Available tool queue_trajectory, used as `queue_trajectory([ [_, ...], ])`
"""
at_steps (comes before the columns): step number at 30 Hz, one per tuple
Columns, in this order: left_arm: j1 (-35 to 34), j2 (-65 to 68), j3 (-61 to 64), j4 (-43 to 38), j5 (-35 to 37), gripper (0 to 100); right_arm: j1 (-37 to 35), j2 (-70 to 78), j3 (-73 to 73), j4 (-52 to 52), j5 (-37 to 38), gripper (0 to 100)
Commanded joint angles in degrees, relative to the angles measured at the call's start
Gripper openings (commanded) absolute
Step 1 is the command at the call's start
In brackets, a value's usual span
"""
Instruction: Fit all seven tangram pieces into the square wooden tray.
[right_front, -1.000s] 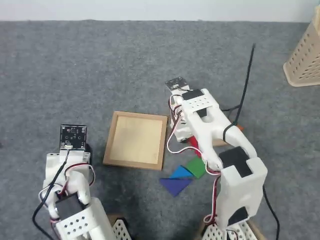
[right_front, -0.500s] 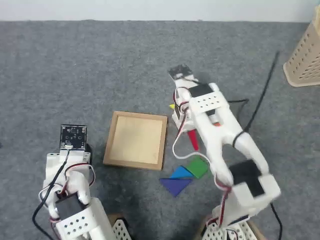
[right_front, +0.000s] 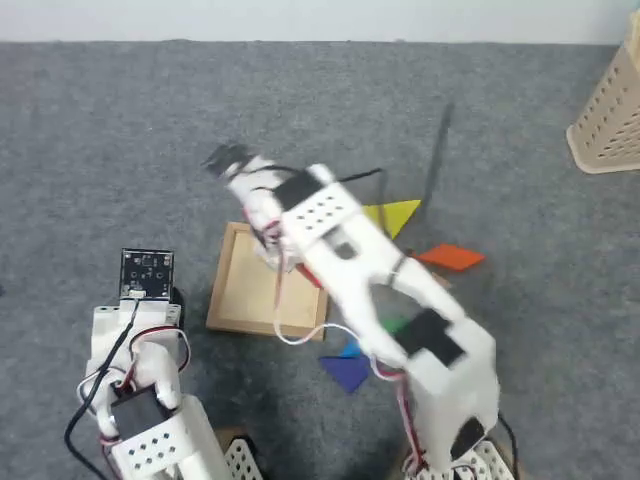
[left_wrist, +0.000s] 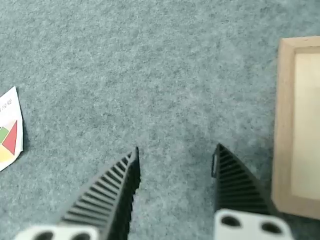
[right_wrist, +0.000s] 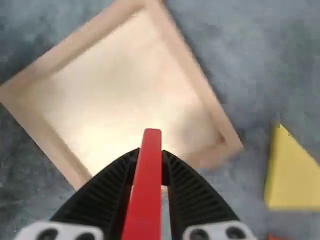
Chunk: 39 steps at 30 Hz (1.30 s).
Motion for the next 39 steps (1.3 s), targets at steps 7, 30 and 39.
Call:
queue_trajectory([
  [7,0.26,-0.53,-0.31,0.35,-0.44,22,-1.71,14.29,-22.33,8.57,18.9,1.8],
  [30,0.26,-0.53,-0.31,0.44,-0.44,22,2.42,0.84,-33.32,18.07,8.26,17.7],
  [39,0.26,-0.53,-0.31,0.44,-0.44,22,5.23,-12.7,-32.35,21.41,-5.1,0.7],
])
